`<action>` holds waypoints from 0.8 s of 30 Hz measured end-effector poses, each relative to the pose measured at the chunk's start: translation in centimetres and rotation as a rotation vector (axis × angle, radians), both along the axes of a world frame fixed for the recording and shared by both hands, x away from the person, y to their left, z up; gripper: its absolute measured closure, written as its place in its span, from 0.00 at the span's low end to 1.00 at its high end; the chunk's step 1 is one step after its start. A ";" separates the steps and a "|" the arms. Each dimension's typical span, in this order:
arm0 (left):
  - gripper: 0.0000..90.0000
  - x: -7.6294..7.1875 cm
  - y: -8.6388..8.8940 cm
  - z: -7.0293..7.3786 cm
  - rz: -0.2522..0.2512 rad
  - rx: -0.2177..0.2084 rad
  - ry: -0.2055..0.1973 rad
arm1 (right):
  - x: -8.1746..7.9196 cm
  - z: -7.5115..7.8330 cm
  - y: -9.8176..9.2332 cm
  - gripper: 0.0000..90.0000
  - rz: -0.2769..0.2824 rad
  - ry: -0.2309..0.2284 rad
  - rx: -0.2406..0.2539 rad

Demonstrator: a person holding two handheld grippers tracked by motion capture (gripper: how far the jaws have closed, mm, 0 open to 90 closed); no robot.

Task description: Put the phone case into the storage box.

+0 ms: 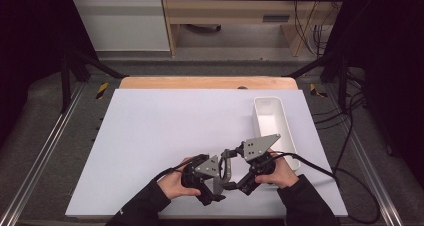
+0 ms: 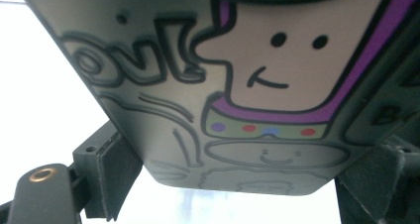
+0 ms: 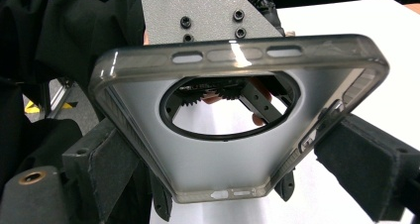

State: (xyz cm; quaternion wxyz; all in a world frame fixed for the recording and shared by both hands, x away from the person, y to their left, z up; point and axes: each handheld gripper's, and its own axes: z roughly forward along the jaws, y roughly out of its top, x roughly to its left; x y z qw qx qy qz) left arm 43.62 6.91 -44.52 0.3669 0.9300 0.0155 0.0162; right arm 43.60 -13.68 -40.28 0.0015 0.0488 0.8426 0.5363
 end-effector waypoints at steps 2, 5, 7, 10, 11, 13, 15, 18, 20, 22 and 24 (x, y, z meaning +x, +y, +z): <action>0.13 0.0 0.0 0.0 0.002 -0.001 0.000 | 0.0 0.0 0.0 0.13 0.002 -0.001 -0.001; 0.13 0.0 0.0 0.0 0.004 -0.003 0.004 | 0.0 0.0 0.0 0.13 0.001 0.002 0.000; 0.13 0.0 0.0 0.0 0.005 -0.006 0.005 | 0.1 0.0 0.0 0.13 0.001 0.003 -0.001; 0.12 0.0 0.1 0.0 0.004 -0.009 0.009 | 0.1 0.1 0.0 0.13 -0.001 0.009 0.002; 0.12 0.0 0.1 0.0 0.005 -0.010 0.010 | 0.1 0.1 0.0 0.13 -0.001 0.008 0.002; 0.12 0.0 0.1 0.1 0.005 -0.012 0.011 | 0.1 0.1 0.0 0.13 -0.001 0.009 0.004; 0.12 0.0 0.1 0.1 0.005 -0.014 0.007 | 0.1 0.1 0.0 0.13 -0.002 0.009 0.004; 0.12 0.1 0.2 0.1 0.015 -0.021 0.009 | 0.1 0.2 0.0 0.13 -0.008 0.010 0.010; 0.11 0.2 0.3 0.2 0.021 -0.028 0.009 | 0.1 0.2 -0.1 0.13 -0.013 0.007 0.009; 0.09 0.3 0.4 0.2 0.029 -0.035 0.019 | 0.1 0.3 -0.2 0.13 -0.017 0.003 0.012; 0.08 0.3 0.6 0.3 0.036 -0.048 0.026 | 0.1 0.4 -0.3 0.13 -0.023 0.000 0.013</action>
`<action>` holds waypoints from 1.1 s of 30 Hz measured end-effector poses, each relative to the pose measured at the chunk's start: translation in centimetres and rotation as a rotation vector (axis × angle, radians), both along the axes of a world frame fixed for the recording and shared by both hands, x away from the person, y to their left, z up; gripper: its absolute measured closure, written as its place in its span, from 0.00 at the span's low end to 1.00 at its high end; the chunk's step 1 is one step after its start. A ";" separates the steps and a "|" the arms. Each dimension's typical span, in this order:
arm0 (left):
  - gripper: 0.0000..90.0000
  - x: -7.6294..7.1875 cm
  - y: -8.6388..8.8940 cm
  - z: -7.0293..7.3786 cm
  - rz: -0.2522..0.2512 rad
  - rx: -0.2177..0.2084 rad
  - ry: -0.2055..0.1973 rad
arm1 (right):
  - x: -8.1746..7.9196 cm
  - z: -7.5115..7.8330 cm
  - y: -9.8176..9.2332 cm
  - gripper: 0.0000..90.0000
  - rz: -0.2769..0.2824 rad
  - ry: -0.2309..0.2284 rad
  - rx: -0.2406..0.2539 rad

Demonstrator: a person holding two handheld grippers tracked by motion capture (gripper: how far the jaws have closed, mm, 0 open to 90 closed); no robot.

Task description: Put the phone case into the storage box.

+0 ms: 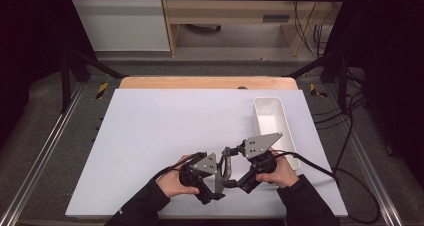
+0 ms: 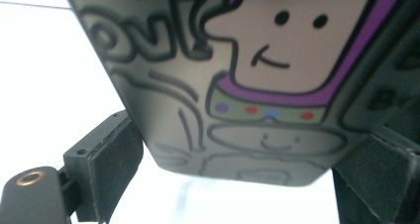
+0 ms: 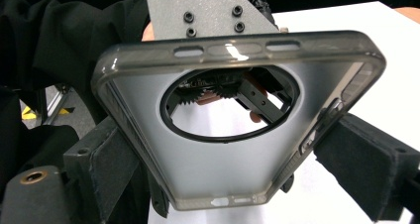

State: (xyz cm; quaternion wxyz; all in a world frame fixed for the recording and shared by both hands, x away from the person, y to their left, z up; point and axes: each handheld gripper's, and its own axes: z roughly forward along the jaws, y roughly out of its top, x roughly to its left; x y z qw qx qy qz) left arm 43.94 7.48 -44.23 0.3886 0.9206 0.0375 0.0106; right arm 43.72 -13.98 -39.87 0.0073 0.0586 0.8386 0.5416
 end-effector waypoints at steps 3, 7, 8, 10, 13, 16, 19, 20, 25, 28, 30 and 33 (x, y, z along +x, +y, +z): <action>0.07 0.1 0.2 0.1 0.009 -0.009 0.013 | 0.1 0.2 -0.2 0.13 -0.016 -0.006 0.005; 0.06 0.3 0.4 0.1 0.026 -0.019 0.018 | 0.1 0.5 -0.5 0.13 -0.035 -0.013 0.006; 0.06 0.3 0.5 0.1 0.030 -0.021 0.018 | 0.1 0.5 -0.6 0.13 -0.041 -0.017 0.005; 0.06 0.4 0.7 0.2 0.037 -0.024 0.017 | 0.1 0.7 -0.7 0.13 -0.048 -0.020 0.005; 0.06 0.5 1.2 0.3 0.058 -0.038 0.015 | 0.1 0.8 -0.9 0.13 -0.061 -0.026 0.007; 0.06 0.7 1.6 0.4 0.080 -0.050 0.016 | 0.2 1.0 -1.2 0.13 -0.081 -0.030 0.012; 0.06 0.8 2.1 0.6 0.100 -0.072 0.022 | 0.2 1.2 -1.3 0.13 -0.101 -0.036 0.014; 0.05 0.9 2.2 0.7 0.102 -0.079 0.023 | 0.2 1.3 -1.4 0.13 -0.108 -0.035 0.015; 0.05 1.0 3.0 1.1 0.137 -0.122 0.018 | 0.3 1.5 -1.7 0.13 -0.141 -0.045 0.016; 0.04 1.1 3.5 1.3 0.161 -0.141 0.013 | 0.3 1.7 -1.9 0.13 -0.157 -0.053 0.018; 0.03 1.1 3.9 1.4 0.177 -0.153 0.010 | 0.3 1.8 -2.1 0.13 -0.167 -0.057 0.020; 0.02 1.1 4.4 1.5 0.204 -0.165 -0.002 | 0.3 1.9 -2.2 0.13 -0.192 -0.066 0.024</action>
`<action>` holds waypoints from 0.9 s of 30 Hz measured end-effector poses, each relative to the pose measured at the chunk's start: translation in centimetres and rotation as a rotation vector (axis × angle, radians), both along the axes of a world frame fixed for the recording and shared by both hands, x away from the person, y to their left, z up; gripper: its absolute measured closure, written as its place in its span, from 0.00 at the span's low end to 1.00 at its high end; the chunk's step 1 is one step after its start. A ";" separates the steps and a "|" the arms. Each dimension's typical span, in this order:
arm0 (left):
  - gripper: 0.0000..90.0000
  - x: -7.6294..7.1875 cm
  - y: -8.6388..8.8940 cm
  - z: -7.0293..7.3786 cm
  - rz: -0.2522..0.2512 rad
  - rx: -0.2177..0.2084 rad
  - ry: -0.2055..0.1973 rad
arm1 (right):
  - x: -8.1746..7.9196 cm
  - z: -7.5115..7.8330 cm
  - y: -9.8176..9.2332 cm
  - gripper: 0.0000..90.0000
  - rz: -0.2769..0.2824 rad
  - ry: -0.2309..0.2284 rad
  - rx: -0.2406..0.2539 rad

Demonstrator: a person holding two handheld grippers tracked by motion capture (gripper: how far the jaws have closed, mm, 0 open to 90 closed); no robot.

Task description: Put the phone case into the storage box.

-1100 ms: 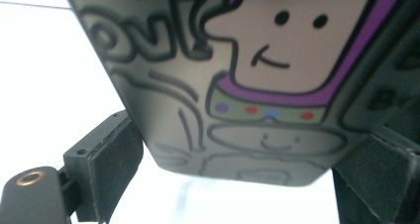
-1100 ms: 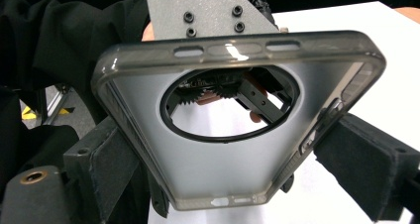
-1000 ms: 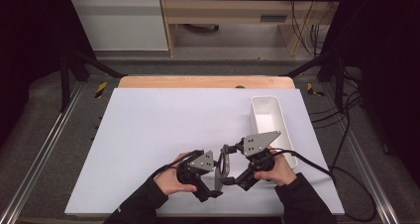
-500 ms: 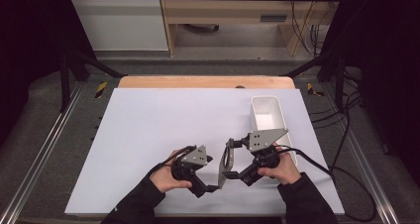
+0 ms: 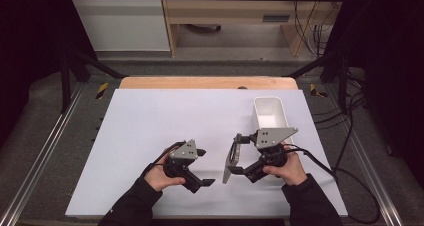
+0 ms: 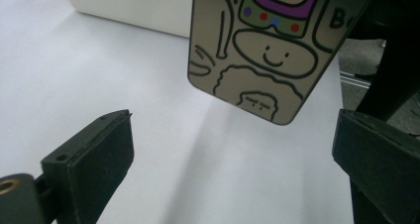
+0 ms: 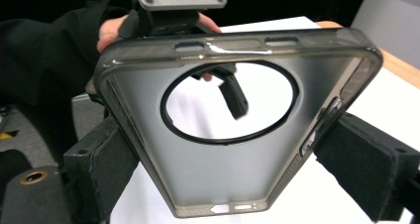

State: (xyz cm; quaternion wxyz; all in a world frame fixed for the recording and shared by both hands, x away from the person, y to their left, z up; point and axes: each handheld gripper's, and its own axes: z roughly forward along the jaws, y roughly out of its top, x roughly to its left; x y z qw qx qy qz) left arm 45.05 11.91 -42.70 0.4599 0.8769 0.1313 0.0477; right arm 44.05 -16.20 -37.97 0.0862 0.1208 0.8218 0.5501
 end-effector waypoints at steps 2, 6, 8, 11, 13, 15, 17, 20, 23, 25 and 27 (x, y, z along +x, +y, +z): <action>0.01 0.1 0.5 0.1 0.021 -0.014 0.001 | 0.0 0.1 -0.1 0.13 -0.016 0.003 0.010; 0.01 0.2 1.5 0.3 0.072 -0.031 -0.004 | 0.2 0.1 -0.3 0.13 -0.053 0.007 0.023; 0.00 0.3 2.1 0.4 0.090 -0.040 -0.008 | 0.3 0.0 -0.5 0.13 -0.067 0.007 0.025; 0.00 0.3 2.9 0.5 0.119 -0.055 -0.024 | 0.3 0.2 -0.6 0.13 -0.086 0.002 0.026; 0.00 0.4 3.4 0.7 0.146 -0.067 -0.032 | 0.3 0.3 -0.8 0.13 -0.094 -0.001 0.029; 0.00 0.5 3.9 0.8 0.176 -0.079 -0.040 | 0.3 0.5 -0.9 0.13 -0.106 -0.002 0.032; 0.00 0.6 4.5 0.8 0.204 -0.087 -0.046 | 0.2 0.5 -1.1 0.13 -0.115 -0.004 0.038; 0.00 0.6 5.2 0.8 0.229 -0.098 -0.051 | 0.2 0.7 -1.3 0.13 -0.129 -0.006 0.046; 0.00 0.6 6.0 0.8 0.260 -0.112 -0.058 | 0.2 0.8 -1.5 0.13 -0.142 -0.010 0.055; 0.00 0.6 6.5 0.8 0.283 -0.121 -0.061 | 0.2 1.0 -1.6 0.13 -0.151 -0.014 0.057; 0.00 0.5 7.1 0.8 0.305 -0.126 -0.068 | 0.1 1.1 -1.7 0.13 -0.164 -0.016 0.062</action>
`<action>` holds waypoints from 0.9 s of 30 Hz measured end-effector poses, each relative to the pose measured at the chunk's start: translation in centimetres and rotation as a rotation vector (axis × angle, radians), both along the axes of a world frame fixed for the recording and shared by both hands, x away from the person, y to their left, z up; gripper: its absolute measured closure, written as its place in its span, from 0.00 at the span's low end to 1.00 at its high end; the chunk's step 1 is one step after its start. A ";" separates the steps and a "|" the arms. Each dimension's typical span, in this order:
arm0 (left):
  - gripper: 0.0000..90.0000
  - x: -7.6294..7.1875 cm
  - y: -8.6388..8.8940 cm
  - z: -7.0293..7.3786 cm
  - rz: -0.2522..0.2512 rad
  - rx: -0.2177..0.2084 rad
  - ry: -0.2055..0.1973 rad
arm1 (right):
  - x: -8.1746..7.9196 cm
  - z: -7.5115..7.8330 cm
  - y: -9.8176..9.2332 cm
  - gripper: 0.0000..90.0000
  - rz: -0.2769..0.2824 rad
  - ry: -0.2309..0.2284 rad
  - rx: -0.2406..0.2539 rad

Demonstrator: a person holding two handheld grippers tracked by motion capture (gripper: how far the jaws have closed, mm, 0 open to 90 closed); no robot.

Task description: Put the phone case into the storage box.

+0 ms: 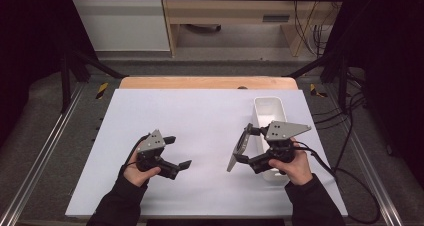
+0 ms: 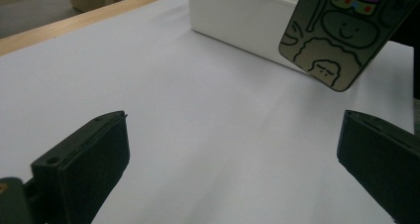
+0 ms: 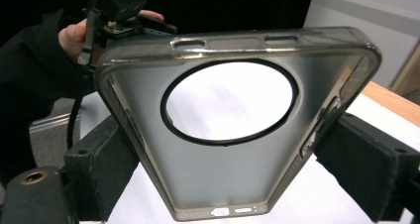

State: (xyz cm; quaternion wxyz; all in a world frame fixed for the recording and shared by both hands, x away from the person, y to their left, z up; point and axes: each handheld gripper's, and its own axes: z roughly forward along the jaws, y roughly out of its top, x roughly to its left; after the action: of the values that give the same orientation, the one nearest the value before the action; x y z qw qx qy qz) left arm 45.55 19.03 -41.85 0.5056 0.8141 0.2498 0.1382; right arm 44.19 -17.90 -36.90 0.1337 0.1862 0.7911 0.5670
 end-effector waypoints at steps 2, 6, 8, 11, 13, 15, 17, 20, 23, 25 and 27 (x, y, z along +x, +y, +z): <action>0.00 -0.1 0.7 0.0 0.022 0.002 -0.009 | 0.0 0.1 -0.1 0.13 -0.008 -0.002 0.006; 0.00 -0.2 2.2 -0.1 0.072 -0.016 -0.026 | 0.0 0.2 -0.2 0.13 -0.031 -0.007 0.004; 0.00 -0.3 3.0 -0.1 0.101 -0.029 -0.032 | -0.1 0.2 -0.3 0.13 -0.040 -0.008 0.004; 0.00 -0.5 4.0 -0.2 0.124 -0.032 -0.048 | -0.1 0.3 -0.3 0.13 -0.051 -0.011 0.003; 0.00 -0.6 4.7 -0.2 0.138 -0.042 -0.054 | -0.1 0.3 -0.3 0.13 -0.056 -0.010 0.005; 0.00 -0.7 5.3 -0.2 0.154 -0.046 -0.065 | -0.1 0.4 -0.3 0.13 -0.065 -0.011 0.008; 0.00 -0.8 5.8 -0.3 0.174 -0.044 -0.071 | -0.1 0.4 -0.4 0.13 -0.072 -0.010 0.011; 0.00 -1.0 6.7 -0.5 0.198 -0.047 -0.081 | -0.1 0.6 -0.5 0.13 -0.078 -0.007 0.025; 0.00 -1.1 7.5 -0.8 0.220 -0.050 -0.086 | -0.2 0.7 -0.5 0.13 -0.091 -0.006 0.018; 0.00 -1.2 7.9 -1.0 0.233 -0.049 -0.084 | -0.3 0.8 -0.5 0.13 -0.100 -0.008 0.010; 0.00 -1.2 8.2 -1.1 0.247 -0.053 -0.083 | -0.3 0.8 -0.5 0.13 -0.104 -0.007 0.011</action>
State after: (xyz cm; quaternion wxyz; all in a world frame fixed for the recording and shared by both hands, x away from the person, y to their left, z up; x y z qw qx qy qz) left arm 44.36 27.27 -42.99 0.5159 0.7573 0.3304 0.2263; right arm 43.91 -18.35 -36.08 0.1645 0.2257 0.7768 0.5644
